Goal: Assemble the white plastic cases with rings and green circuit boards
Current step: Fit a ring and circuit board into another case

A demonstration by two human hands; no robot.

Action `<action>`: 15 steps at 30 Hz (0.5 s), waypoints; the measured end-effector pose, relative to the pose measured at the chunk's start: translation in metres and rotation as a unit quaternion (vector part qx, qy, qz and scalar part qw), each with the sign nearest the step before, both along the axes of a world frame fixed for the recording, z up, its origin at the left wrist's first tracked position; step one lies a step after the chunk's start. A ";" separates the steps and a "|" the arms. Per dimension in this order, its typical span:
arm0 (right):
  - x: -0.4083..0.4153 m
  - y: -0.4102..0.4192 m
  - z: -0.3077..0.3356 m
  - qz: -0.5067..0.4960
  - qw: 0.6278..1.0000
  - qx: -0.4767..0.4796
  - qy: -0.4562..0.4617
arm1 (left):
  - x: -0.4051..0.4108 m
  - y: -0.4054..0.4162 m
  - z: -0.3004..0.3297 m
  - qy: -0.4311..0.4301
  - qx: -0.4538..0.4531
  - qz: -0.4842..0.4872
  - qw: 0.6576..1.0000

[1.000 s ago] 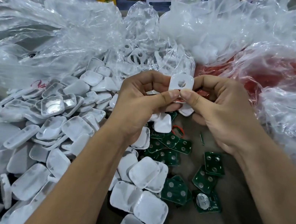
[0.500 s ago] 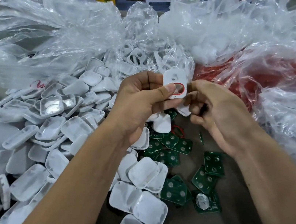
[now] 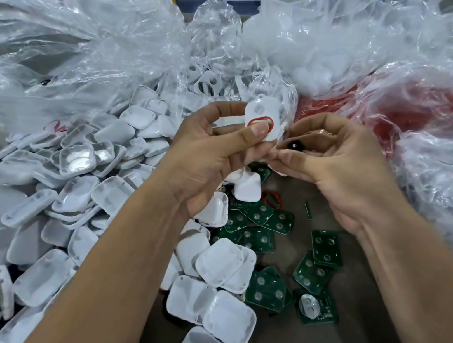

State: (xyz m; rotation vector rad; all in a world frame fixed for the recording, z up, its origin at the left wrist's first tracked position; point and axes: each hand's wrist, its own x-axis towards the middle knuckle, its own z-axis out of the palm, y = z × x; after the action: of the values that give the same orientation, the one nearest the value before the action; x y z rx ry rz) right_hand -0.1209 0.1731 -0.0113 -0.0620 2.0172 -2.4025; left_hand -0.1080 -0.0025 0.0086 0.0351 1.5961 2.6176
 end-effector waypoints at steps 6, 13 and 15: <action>0.000 0.000 0.000 -0.025 0.997 0.073 -0.006 | -0.003 -0.003 0.000 0.006 -0.037 0.046 0.998; -0.001 0.000 0.004 0.048 0.989 -0.103 -0.096 | -0.007 -0.005 -0.005 0.046 -0.073 0.096 0.992; 0.000 0.001 0.007 0.067 0.984 -0.122 -0.108 | -0.008 -0.007 -0.005 0.045 -0.057 0.107 0.992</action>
State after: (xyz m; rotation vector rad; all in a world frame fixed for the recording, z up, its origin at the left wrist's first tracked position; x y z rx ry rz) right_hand -0.1208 0.1743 -0.0046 0.0589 1.5708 -2.4386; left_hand -0.1162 -0.0097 0.0035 -0.0253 1.8758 2.7081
